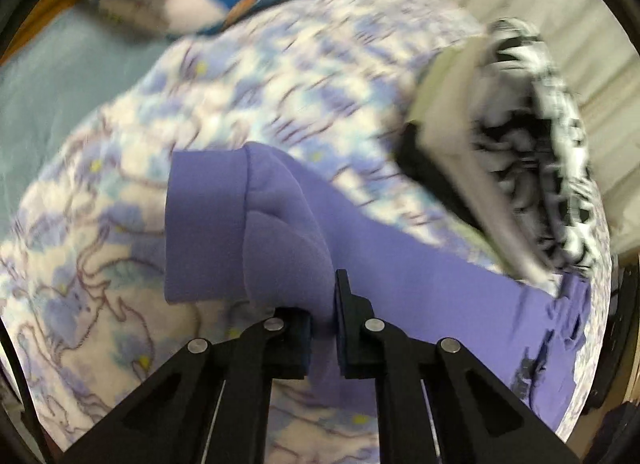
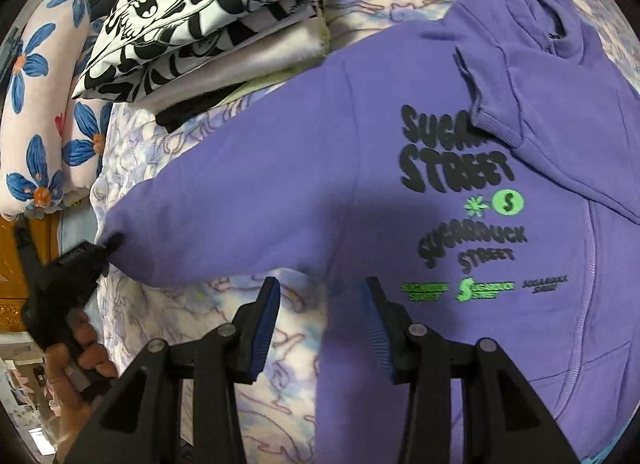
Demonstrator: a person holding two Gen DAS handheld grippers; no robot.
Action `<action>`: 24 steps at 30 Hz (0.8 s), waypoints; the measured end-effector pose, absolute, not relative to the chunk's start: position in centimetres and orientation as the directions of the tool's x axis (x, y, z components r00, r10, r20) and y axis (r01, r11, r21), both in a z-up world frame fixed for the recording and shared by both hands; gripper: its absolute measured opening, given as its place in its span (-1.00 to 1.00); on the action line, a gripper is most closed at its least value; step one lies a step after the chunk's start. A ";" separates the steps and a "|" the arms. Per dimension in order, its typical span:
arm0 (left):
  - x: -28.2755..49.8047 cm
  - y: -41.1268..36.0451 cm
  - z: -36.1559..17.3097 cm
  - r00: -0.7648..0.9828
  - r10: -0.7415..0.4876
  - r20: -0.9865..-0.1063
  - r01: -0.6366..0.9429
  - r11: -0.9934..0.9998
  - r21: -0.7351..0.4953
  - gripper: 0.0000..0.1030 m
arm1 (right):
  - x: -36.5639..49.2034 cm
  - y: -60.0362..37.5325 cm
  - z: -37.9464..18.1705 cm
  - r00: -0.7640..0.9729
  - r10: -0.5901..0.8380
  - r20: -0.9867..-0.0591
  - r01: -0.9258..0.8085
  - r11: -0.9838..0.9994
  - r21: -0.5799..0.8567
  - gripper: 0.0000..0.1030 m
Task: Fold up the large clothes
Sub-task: 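Grasp the sleeve cuff with the left tool and fold it across the body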
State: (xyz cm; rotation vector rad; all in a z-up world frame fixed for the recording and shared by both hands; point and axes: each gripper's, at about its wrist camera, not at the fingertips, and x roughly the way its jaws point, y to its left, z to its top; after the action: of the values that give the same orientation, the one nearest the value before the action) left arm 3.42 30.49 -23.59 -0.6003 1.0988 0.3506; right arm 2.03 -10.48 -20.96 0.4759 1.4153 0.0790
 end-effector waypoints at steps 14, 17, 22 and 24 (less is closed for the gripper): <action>2.8 12.7 -12.4 0.578 -0.069 -0.813 -0.245 0.936 -0.253 -0.86 | -0.3 -19.3 -18.1 0.237 0.305 -0.922 0.227 0.906 0.358 -0.17; 2.7 7.8 -12.0 0.574 -0.091 -0.814 -0.186 0.954 -0.237 -0.86 | -1.5 -22.6 -17.7 0.268 0.307 -0.913 0.255 0.891 0.375 -0.17; 2.5 -1.0 -13.5 0.539 -0.140 -0.831 -0.084 0.972 -0.219 -0.86 | -4.0 -28.0 -18.1 0.308 0.289 -0.907 0.294 0.877 0.379 -0.16; 2.5 -4.4 -14.9 0.509 -0.157 -0.846 -0.048 0.977 -0.210 -0.86 | -5.2 -30.3 -18.6 0.319 0.279 -0.906 0.315 0.870 0.379 -0.16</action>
State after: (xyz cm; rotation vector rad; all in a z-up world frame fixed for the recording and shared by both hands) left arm 2.49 -4.42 -14.93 -0.2170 1.0371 -0.0661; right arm -5.20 -30.28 -18.63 0.5517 1.2649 -0.0257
